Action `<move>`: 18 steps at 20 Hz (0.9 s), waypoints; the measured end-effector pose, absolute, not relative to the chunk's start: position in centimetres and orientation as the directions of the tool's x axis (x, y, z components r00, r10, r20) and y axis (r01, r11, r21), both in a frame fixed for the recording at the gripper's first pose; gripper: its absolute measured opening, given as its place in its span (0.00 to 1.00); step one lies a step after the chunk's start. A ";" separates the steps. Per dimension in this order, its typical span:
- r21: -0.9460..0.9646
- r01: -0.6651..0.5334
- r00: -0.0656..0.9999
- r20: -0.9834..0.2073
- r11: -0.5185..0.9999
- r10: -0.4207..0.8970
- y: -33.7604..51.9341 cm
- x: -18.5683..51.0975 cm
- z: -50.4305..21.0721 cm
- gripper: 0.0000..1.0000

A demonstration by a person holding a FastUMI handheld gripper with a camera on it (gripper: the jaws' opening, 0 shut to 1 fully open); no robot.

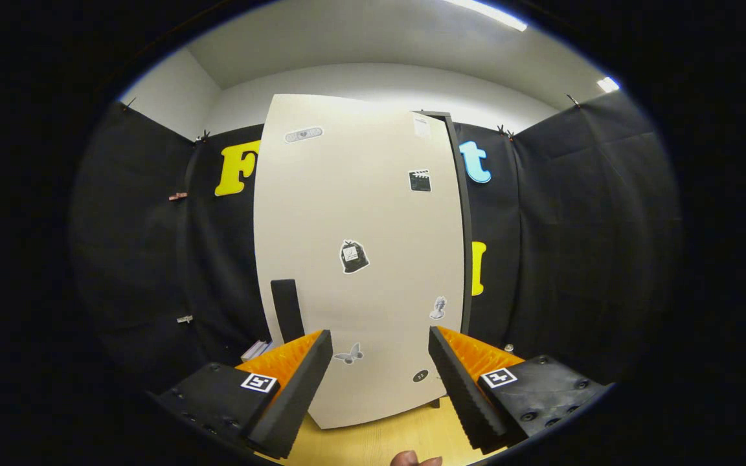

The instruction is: Open the shoe cabinet door, grab the shoes and put them into the shoe cabinet, then close the shoe cabinet door.

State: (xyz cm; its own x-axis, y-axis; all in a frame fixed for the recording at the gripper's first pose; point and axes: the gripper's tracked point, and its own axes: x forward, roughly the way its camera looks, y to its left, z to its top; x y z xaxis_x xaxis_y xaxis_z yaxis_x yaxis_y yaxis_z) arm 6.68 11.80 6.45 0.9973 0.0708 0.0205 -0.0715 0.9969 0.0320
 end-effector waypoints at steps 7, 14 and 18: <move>0.053 -0.084 0.996 0.017 0.995 0.083 11.7 6.1 6.2 0.98; 0.048 -0.101 0.995 -0.001 0.994 0.102 11.9 5.4 5.5 0.98; 0.038 -0.097 0.995 -0.014 0.995 0.098 11.9 5.2 5.2 0.98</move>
